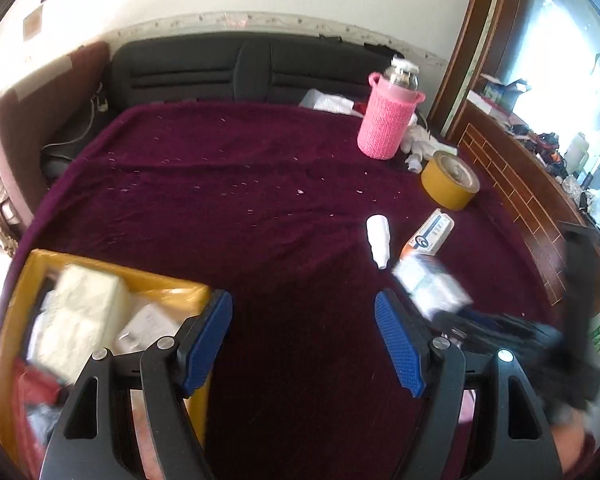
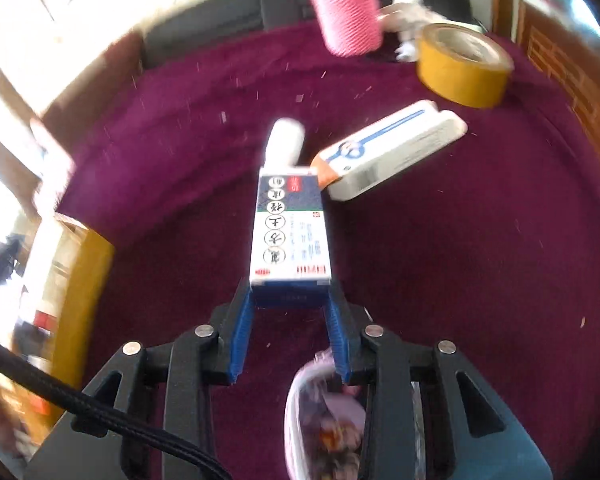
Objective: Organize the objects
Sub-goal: 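Grasp a white bottle with the left tool while the right tool carries the box to the tray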
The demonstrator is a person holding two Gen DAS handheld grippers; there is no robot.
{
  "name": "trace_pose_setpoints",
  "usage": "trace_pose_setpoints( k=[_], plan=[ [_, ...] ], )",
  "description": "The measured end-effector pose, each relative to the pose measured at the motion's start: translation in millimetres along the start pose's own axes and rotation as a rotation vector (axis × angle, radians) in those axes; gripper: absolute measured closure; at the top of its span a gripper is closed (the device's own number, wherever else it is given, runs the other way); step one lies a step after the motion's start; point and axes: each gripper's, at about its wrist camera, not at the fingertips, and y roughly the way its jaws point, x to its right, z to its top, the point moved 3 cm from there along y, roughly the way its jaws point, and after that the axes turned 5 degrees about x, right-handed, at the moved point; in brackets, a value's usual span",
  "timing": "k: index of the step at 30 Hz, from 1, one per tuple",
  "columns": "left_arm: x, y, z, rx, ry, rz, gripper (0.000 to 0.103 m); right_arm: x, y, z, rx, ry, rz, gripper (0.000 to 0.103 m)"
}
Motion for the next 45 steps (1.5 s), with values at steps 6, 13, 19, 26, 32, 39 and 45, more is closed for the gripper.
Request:
trace_pose_setpoints(
  k=[6, 13, 19, 26, 32, 39, 45],
  plan=[
    [32.6, 75.5, 7.7, -0.076, 0.033, 0.037, 0.035, 37.0, -43.4, -18.5, 0.102, 0.108, 0.102, 0.072],
    [63.3, 134.4, 19.8, -0.084, 0.037, 0.018, 0.035, 68.8, -40.8, -14.5, 0.113, 0.216, 0.139, 0.071],
    [86.5, 160.6, 15.2, -0.065, 0.185, 0.088, 0.067, 74.0, -37.3, -16.3, 0.108, 0.232, 0.139, 0.071],
    [76.3, 121.6, 13.0, -0.031, 0.163, 0.059, 0.081, 72.9, -39.6, -21.5, 0.12, 0.238, 0.159, 0.071],
    [48.9, 39.6, 5.3, 0.028, 0.096, 0.014, 0.081, 71.0, -42.9, -20.6, 0.132, 0.263, 0.241, 0.071],
    [-38.4, -97.1, -44.7, 0.089, -0.012, 0.039, 0.081, 20.9, -60.7, -23.9, 0.164, 0.14, 0.287, 0.071],
    [-114.7, -146.0, -108.3, 0.071, -0.053, 0.182, 0.081, -69.6, -63.2, -48.4, 0.089, -0.017, 0.328, 0.071]
  ],
)
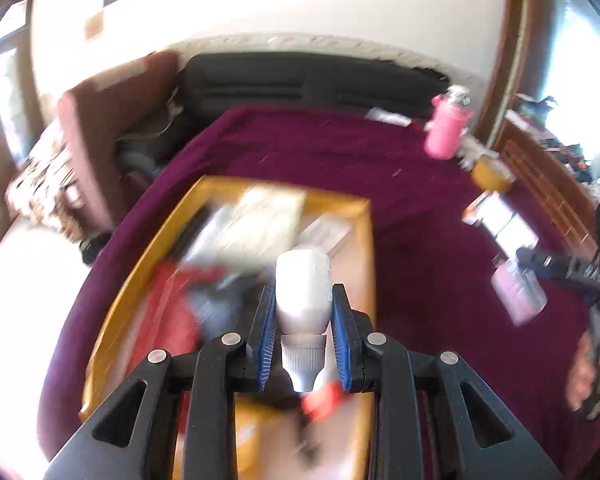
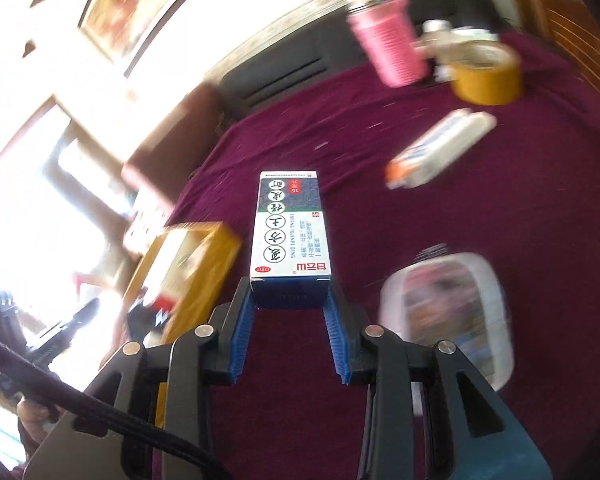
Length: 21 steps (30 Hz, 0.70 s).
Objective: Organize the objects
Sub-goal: 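Grasp a white bottle with the left tool while the right tool carries the box to the tray, then release the white bottle in the tray with the left tool while the right tool drops the box there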
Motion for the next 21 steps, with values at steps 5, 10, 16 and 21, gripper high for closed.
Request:
trace_pose_setpoints(
  k=[5, 10, 16, 21],
  plan=[
    [-29.3, 10.8, -50.0, -0.062, -0.034, 0.002, 0.081, -79.5, 36.2, -25.4, -0.097, -0.123, 0.021, 0.071],
    [-15.0, 11.1, -65.2, -0.011, 0.006, -0.017, 0.081, -124.3, 89.4, -36.6, -0.167, -0.201, -0.056, 0.071],
    [-7.4, 17.2, -67.6, 0.014, 0.001, -0.058, 0.081, -139.1, 138.8, -37.4, -0.202, -0.242, -0.168, 0.07],
    [-15.6, 7.1, -72.8, 0.056, -0.035, -0.069, 0.078, -155.5, 142.2, -42.2, -0.237, -0.285, -0.177, 0.065]
  ],
)
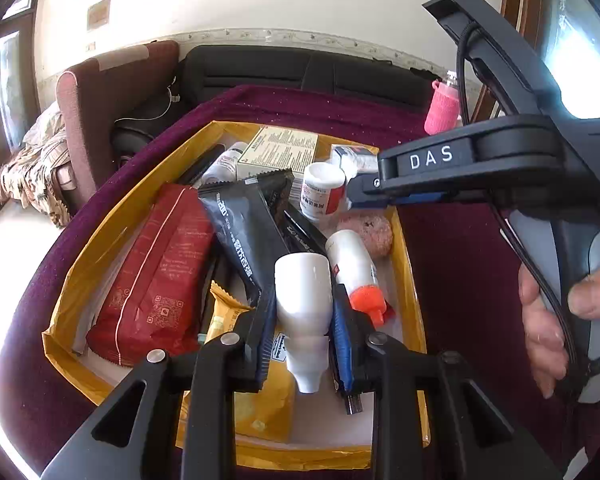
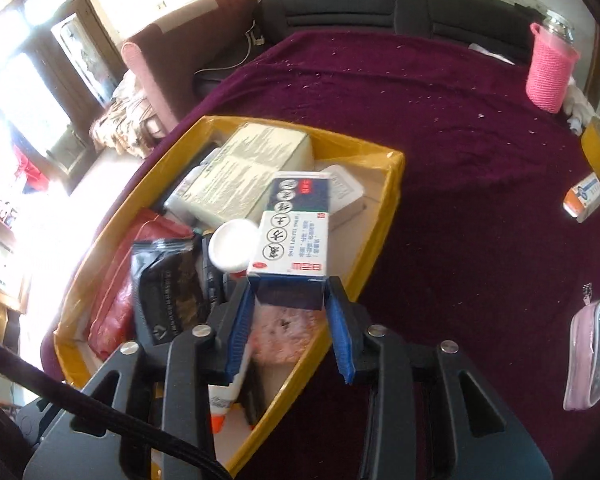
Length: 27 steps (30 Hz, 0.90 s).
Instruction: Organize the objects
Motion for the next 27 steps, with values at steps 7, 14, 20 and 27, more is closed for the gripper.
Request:
trace_pose_setpoints(
  k=[7, 14, 20, 27],
  plan=[
    [-5.1, -23.4, 8.4, 0.099, -0.026, 0.028, 0.041, 3.1, -24.7, 5.1, 0.092, -0.005, -0.038, 0.054],
    [3.6, -50.6, 20.8, 0.232, 0.024, 0.138, 0.025, 9.3, -58.1, -11.2, 0.174, 0.032, -0.048, 0.05],
    [9.5, -67.3, 23.0, 0.284, 0.041, 0.208, 0.014, 21.6, -70.2, -32.7, 0.208, 0.095, -0.044, 0.047],
    [10.4, -70.9, 21.2, 0.265, 0.023, 0.245, 0.014, 34.5, -71.7, -53.4, 0.205, 0.138, -0.037, 0.047]
  ],
)
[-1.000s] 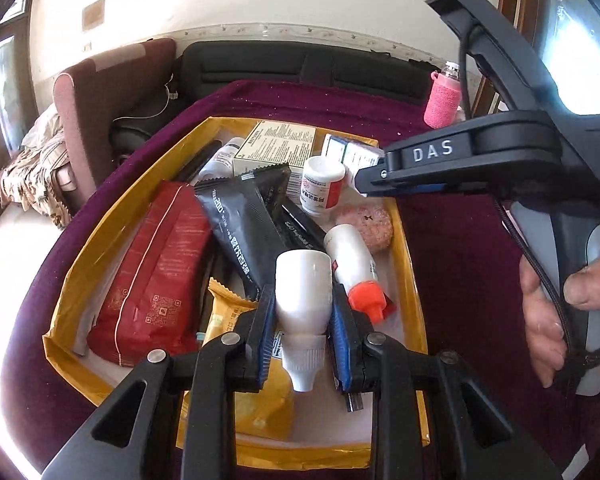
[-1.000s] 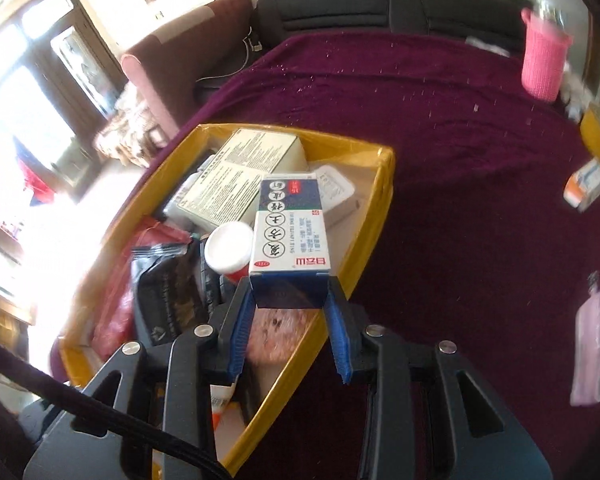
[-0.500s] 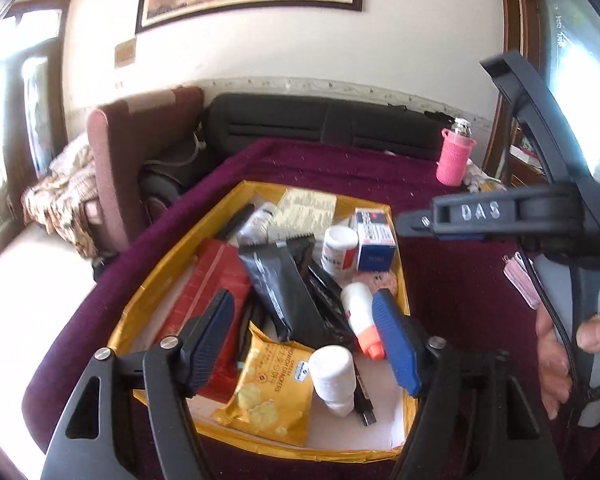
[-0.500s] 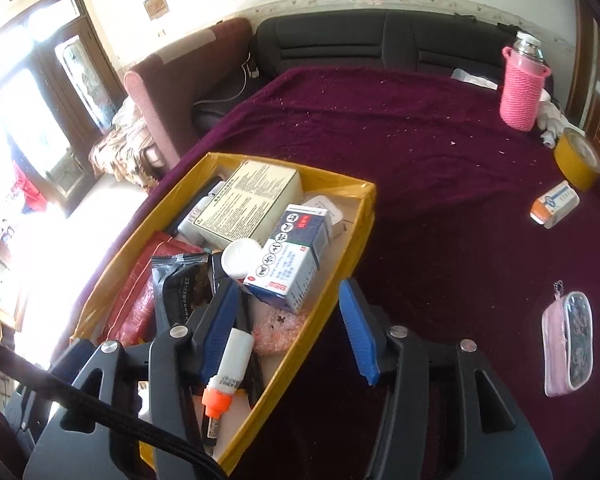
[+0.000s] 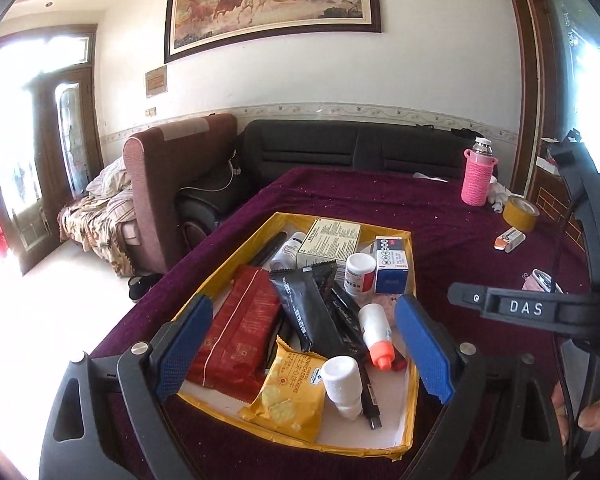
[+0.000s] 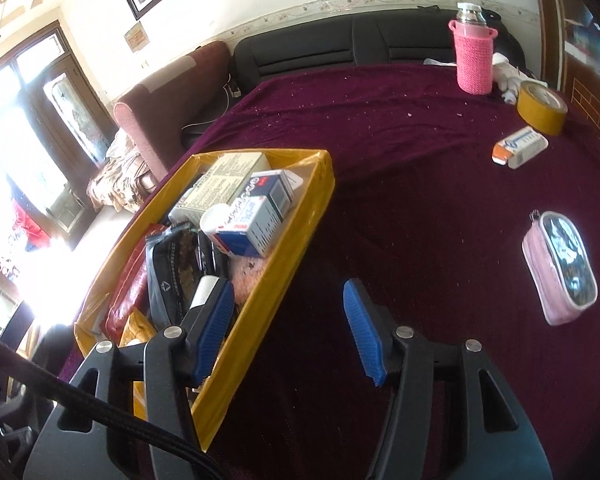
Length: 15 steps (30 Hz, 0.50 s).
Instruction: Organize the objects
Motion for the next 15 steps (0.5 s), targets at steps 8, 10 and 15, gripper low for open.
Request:
trace_pose_setpoints(
  k=[8, 10, 15],
  plan=[
    [6.5, -4.7, -2.8, -0.009, 0.005, 0.025, 0.013, 2.5, -7.5, -13.7, 0.007, -0.009, -0.01, 0.047],
    [8.2, -5.1, -3.3, -0.012, 0.011, 0.028, 0.013, 2.1, -8.4, -15.6, 0.009, -0.01, -0.012, 0.047],
    [11.6, -6.5, -4.8, -0.019, 0.016, 0.032, 0.013, 2.7, -9.9, -21.5, 0.007, -0.014, -0.02, 0.047]
  ],
)
